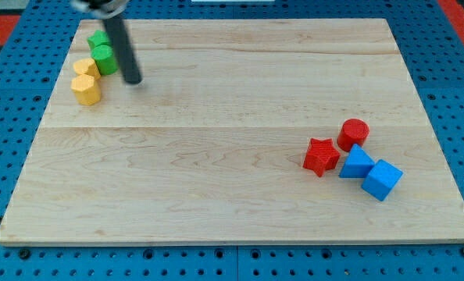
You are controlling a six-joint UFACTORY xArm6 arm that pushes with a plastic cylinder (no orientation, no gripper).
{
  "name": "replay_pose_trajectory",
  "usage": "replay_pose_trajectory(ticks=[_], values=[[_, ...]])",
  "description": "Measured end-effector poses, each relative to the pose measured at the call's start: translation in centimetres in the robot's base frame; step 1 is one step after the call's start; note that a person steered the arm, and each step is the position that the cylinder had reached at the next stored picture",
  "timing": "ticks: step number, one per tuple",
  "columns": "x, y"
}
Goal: Move the green blocks into yellow blocks towards right
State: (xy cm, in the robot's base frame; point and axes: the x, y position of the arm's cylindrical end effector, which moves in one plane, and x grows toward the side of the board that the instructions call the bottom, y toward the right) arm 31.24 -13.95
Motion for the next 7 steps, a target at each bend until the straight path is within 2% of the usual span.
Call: replay_pose_trajectory(ticks=[1, 2, 3, 4, 6, 7], values=[[-7.3, 3.3], [-9.5, -3.3], [-9.8, -10.9], [-8.3, -13.3], [-8.7, -11.9], [-8.0, -7.9]])
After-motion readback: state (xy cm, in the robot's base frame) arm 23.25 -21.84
